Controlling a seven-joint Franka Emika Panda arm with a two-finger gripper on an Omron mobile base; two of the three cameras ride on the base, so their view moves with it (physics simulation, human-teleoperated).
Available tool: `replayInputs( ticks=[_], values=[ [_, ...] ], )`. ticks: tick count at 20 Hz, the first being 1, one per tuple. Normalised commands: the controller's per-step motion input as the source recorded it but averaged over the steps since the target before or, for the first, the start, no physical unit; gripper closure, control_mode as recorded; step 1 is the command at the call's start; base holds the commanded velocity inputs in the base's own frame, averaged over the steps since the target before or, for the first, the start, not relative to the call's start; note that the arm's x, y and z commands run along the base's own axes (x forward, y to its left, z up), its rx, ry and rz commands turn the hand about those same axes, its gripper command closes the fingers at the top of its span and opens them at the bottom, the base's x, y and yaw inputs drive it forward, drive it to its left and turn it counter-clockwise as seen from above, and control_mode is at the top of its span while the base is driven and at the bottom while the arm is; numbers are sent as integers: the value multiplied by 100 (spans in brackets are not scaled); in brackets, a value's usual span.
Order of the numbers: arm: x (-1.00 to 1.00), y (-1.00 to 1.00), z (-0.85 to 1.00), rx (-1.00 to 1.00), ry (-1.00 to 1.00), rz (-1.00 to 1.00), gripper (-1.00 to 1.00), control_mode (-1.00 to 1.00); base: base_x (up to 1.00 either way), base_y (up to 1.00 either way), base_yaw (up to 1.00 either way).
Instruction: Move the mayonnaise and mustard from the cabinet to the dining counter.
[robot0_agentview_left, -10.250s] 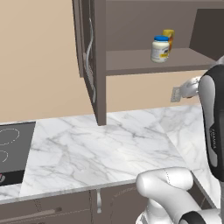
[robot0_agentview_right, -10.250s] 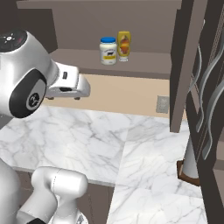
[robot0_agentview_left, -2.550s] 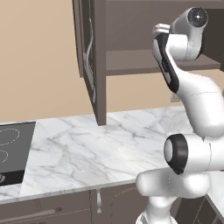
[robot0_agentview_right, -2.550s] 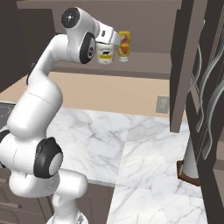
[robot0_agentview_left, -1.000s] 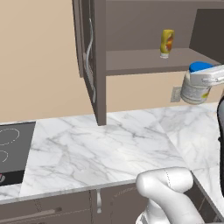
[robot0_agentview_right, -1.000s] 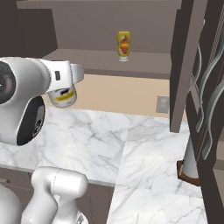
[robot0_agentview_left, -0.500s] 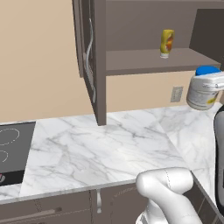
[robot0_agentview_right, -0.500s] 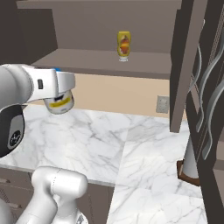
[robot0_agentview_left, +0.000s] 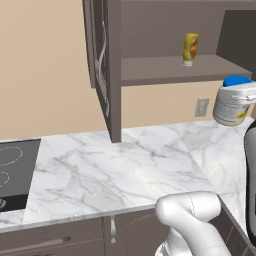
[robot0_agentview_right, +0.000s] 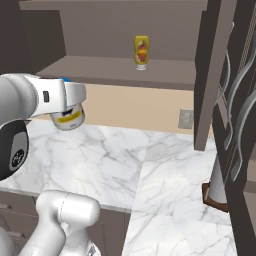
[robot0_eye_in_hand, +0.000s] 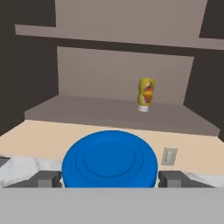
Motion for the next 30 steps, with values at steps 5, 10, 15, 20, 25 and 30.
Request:
replayInputs(
  ticks=[5,10,15,20,25,30],
  values=[
    [0,0,0,0,0,0,100,100,-78,9,0],
    [0,0,0,0,0,0,100,100,-99,31,3],
    [0,0,0,0,0,0,100,100,-82,80,8],
    [0,0,0,0,0,0,100,100,-56,100,38],
    [0,0,0,0,0,0,100,100,-23,100,63],
    [0,0,0,0,0,0,100,100,-1,83,68]
  ],
)
